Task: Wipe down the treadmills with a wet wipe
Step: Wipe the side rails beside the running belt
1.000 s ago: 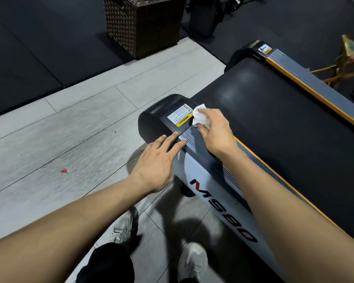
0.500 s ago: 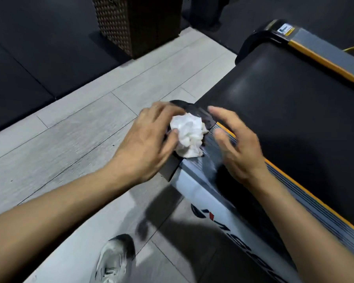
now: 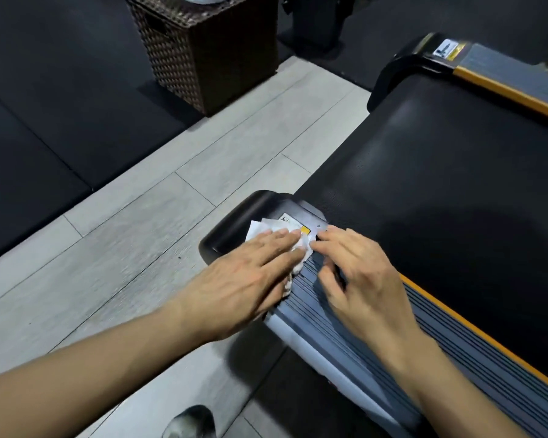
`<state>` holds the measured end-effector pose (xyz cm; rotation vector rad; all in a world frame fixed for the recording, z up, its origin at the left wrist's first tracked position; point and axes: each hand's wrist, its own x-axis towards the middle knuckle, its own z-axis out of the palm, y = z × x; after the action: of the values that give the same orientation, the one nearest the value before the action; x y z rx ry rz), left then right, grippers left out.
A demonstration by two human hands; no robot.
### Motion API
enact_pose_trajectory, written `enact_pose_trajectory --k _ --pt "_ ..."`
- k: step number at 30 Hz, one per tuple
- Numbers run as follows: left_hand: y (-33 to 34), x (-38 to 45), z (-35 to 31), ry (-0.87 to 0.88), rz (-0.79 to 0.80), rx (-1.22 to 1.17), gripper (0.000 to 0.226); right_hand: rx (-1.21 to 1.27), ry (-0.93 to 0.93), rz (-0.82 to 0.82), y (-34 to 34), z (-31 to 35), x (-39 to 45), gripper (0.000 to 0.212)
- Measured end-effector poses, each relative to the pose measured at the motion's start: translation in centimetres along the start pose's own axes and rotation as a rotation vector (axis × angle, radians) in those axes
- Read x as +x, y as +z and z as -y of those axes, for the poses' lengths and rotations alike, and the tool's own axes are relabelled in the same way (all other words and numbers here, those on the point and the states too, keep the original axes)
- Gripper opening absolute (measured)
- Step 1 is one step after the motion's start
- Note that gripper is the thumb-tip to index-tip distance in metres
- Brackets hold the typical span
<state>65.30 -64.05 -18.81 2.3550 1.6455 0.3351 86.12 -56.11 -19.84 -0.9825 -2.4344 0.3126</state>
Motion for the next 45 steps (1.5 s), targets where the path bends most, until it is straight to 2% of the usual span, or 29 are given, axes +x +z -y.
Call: enact_pose_trajectory --k 5,12,15,18,20,23,26,31,37,39,41,45 --pt "-0.6 4.0 1.2 -0.056 0.002 -0.130 0.048 0.012 -0.019 -0.042 0.3 -0.3 -0.2 0.033" --pt "-1.9 9.1 1.9 -0.120 0.074 -0.063 0.035 -0.011 -0.027 0.006 -0.1 -0.2 0.0 0.032" --pt "-1.5 8.8 3.8 -0.145 0.020 -0.072 0.043 -0.032 -0.011 0.034 -0.3 0.0 0.4 0.029" --pt "-1.6 7.6 6.6 -0.296 -0.066 -0.129 0.045 -0.049 -0.008 0.049 -0.5 0.2 0.6 0.026" --pt "-1.4 7.4 7.1 -0.347 -0.069 -0.168 0.044 -0.047 -0.003 0.059 -0.5 0.2 0.6 0.026" --pt "-0.9 7.5 5.5 -0.261 -0.041 -0.209 0.042 -0.040 0.013 0.067 -0.6 0.1 0.7 0.025" --pt "-0.5 6.8 3.8 -0.093 0.018 -0.103 0.050 -0.034 0.000 0.079 -0.5 0.2 0.7 0.028" --pt "-0.3 4.1 2.9 -0.038 0.030 -0.021 0.054 -0.018 0.018 0.066 -0.4 -0.1 0.6 0.030" --pt "1.5 -2.5 0.3 -0.137 -0.061 -0.005 0.052 -0.091 0.007 0.046 -0.5 0.1 1.3 0.019" --pt "1.8 -2.1 0.4 -0.217 -0.083 0.012 0.053 -0.157 0.028 0.055 -0.5 0.9 2.4 0.011" --pt "1.6 -0.4 1.1 -0.281 -0.093 0.003 0.058 -0.187 0.020 0.067 -0.2 1.9 3.2 0.012" --pt "1.2 1.7 2.5 -0.329 -0.065 -0.024 0.061 -0.154 0.025 0.029 0.5 2.5 2.9 0.010"
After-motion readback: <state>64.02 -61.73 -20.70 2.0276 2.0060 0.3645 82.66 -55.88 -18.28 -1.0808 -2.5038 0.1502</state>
